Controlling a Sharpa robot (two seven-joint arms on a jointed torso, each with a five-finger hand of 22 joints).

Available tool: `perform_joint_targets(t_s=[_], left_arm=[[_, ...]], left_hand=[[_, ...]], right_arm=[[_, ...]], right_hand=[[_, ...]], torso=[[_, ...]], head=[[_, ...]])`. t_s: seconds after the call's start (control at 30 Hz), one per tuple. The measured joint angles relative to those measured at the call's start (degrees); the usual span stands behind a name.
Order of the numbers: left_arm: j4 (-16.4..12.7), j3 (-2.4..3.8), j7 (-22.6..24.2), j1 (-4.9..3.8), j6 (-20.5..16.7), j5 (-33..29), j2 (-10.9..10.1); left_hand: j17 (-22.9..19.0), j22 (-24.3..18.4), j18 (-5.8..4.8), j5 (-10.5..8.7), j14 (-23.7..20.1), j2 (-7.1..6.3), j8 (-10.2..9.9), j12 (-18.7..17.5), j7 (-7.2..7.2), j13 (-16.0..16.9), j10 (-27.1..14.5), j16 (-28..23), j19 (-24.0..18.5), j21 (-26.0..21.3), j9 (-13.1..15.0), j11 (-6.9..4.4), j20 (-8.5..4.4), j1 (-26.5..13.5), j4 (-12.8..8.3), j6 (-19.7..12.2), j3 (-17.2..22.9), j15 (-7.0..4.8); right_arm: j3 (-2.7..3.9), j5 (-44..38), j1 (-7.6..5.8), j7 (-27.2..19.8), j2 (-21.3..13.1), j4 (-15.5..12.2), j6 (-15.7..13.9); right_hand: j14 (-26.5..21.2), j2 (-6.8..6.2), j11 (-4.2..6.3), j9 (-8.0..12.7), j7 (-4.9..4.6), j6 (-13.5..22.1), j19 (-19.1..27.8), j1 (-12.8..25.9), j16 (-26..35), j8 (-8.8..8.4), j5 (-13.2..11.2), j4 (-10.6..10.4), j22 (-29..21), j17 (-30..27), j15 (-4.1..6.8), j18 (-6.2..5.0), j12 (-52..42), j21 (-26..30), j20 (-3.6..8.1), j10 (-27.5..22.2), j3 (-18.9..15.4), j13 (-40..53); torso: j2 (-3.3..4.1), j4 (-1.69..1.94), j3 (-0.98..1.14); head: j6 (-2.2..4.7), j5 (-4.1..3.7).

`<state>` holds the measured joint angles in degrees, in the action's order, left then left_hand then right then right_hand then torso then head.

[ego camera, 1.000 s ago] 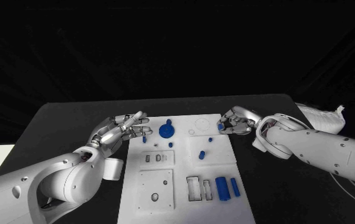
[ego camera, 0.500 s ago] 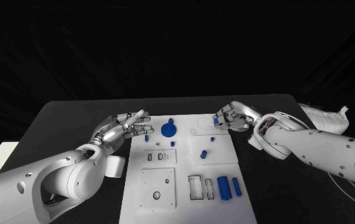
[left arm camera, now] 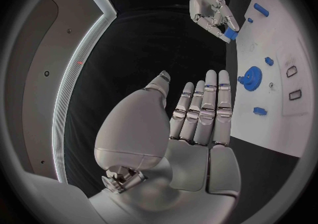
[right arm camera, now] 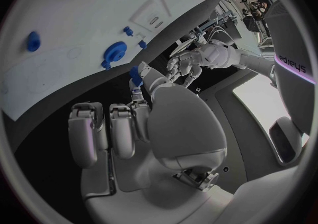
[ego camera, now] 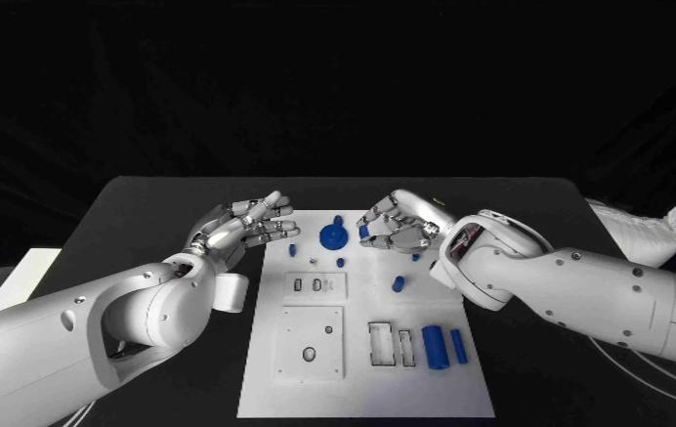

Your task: Assemble the parts on the task board

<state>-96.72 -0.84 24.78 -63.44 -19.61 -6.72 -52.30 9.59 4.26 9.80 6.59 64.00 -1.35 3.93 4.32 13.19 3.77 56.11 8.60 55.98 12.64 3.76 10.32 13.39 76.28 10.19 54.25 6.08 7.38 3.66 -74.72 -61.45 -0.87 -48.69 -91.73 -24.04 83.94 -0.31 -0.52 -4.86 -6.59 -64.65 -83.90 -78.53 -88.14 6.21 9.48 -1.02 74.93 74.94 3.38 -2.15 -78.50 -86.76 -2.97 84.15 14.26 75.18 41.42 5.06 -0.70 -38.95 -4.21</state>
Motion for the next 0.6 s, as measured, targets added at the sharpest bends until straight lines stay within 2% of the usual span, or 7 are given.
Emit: perform_joint_targets(t_s=[0.23,0.33,0.47,0.6], left_arm=[[1.0,0.0,0.1,0.01,0.5,-1.2,0.3],[1.2,0.0,0.1,0.01,0.6,-1.5,0.4],[1.2,0.0,0.1,0.02,0.8,-1.8,0.5],[1.2,0.0,0.1,0.02,0.9,-2.0,0.5]], left_hand=[[0.0,0.0,0.0,0.0,0.0,0.0,0.0,0.0,0.0,0.0,0.0,0.0,0.0,0.0,0.0,0.0,0.0,0.0,0.0,0.0,0.0,0.0],[0.0,0.0,0.0,0.0,0.0,0.0,0.0,0.0,0.0,0.0,0.0,0.0,0.0,0.0,0.0,0.0,0.0,0.0,0.0,0.0,0.0,0.0],[0.0,0.0,0.0,0.0,0.0,0.0,0.0,0.0,0.0,0.0,0.0,0.0,0.0,0.0,0.0,0.0,0.0,0.0,0.0,0.0,0.0,0.0],[0.0,0.0,0.01,0.0,0.0,0.0,0.0,0.0,0.0,0.0,0.0,0.0,0.0,0.0,0.0,0.0,0.0,0.0,0.0,0.0,0.0,0.0]], right_arm=[[-0.96,-5.4,1.89,4.0,5.2,0.5,1.3],[-1.1,-7.6,3.0,5.5,6.6,1.0,2.1],[-1.23,-10.4,4.21,7.4,8.0,1.7,3.0],[-1.25,-12.3,4.72,8.8,8.8,2.2,3.7]], right_hand=[[0.0,0.05,0.0,0.0,0.0,0.0,-0.2,0.5,0.0,0.0,-0.1,0.0,0.0,0.0,0.0,0.0,0.0,0.0,0.2,0.0,0.0,-0.3],[0.0,-0.09,0.0,0.0,0.0,0.0,-0.2,0.7,0.0,0.0,-0.1,0.0,0.0,0.0,0.0,0.0,0.0,0.0,0.2,0.0,0.0,-0.3],[0.0,-0.33,0.0,0.0,0.01,0.0,-0.2,0.9,0.0,0.0,-0.2,0.0,0.0,0.0,0.0,0.0,0.0,0.0,0.2,0.0,0.0,-0.2],[0.0,-0.37,0.0,0.0,0.01,0.0,-0.2,1.0,0.0,0.0,-0.3,0.0,0.0,0.0,0.0,0.01,0.1,0.0,0.2,0.0,0.0,-0.2]], torso=[[-0.57,0.2,-0.23],[-0.69,0.3,-0.31],[-0.7,0.26,-0.36],[-0.66,0.22,-0.35]], head=[[-1.12,1.57],[-1.52,1.88],[-1.19,2.08],[-1.14,2.31]])
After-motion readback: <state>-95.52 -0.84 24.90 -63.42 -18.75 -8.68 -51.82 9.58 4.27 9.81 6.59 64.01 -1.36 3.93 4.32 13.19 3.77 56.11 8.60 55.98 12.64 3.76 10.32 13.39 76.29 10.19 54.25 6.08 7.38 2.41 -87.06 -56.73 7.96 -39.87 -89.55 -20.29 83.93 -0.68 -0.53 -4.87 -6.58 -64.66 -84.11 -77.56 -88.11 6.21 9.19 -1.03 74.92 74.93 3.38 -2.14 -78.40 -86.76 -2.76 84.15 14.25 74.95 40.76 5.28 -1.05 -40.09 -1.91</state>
